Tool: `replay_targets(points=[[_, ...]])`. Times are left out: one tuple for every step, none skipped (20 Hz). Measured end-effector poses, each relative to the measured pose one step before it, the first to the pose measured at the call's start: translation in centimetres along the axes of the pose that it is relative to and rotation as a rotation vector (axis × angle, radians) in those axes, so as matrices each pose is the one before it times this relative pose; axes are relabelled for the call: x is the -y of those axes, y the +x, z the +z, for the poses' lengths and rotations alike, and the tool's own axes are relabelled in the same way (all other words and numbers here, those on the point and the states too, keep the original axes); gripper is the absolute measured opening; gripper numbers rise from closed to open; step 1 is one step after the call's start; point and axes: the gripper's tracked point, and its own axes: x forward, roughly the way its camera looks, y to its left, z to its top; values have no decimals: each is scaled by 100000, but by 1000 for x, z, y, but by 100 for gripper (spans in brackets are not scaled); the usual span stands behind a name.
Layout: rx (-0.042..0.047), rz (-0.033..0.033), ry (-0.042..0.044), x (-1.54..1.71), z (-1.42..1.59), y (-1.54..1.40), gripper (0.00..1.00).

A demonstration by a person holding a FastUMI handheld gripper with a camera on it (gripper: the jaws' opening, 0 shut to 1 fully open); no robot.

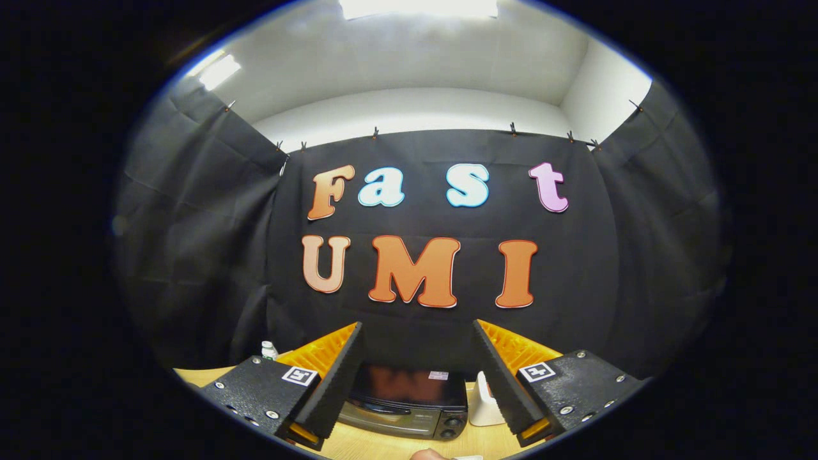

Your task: Open the toaster oven, put the food inside, and close the toaster oven door.

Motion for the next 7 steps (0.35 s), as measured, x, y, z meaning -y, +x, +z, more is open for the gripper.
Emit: replay_targets(points=[[964,144,340,257,612,-292,99],[977,25,-143,208,596,-168,99],[1108,-277,-389,163,516,-116,98],[1106,21,-873,193,585,-247,98],[925,-85,-776,40,518,-90,98],[647,-85,-596,100,385,-133,98],[370,177,-75,5,453,-156,98]])
